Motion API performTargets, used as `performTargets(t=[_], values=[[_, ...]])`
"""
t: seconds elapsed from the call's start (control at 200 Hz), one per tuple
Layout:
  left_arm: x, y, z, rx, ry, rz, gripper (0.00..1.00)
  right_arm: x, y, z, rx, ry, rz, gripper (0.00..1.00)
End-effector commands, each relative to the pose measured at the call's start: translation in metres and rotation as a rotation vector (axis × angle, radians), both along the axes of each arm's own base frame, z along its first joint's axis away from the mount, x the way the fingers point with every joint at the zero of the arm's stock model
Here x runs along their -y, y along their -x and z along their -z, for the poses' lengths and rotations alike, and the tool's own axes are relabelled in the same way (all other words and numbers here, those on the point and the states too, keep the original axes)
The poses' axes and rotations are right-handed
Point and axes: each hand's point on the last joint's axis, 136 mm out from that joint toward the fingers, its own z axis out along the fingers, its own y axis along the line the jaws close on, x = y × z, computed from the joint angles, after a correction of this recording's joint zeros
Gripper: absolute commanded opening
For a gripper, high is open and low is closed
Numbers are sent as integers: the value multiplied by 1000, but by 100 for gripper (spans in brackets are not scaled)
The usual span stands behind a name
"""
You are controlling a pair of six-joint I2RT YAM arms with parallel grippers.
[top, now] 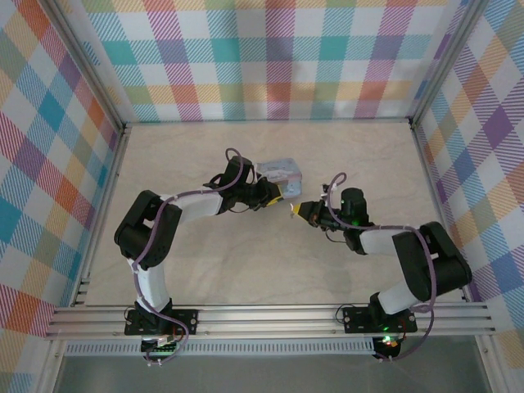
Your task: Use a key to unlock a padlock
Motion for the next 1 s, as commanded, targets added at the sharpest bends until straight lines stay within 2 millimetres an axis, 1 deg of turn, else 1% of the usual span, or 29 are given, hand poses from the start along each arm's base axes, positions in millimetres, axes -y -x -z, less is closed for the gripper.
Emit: performTargets(t=[0.0, 0.205, 0.435, 0.77, 0.995], values=[[7, 3, -29, 53, 66, 27, 14, -12, -6, -15, 56, -58, -16, 0], [7, 3, -30, 58, 69, 29, 14, -19, -13, -13, 48, -117, -15, 0], [7, 3, -30, 56, 72, 30, 14, -22, -20, -6, 32, -177, -7, 0], [5, 6, -27, 53, 71, 32, 14, -23, -20, -7, 37, -209, -5, 0], [5, 5, -30, 61, 75, 30, 14, -24, -20, -4, 29, -207, -9, 0]])
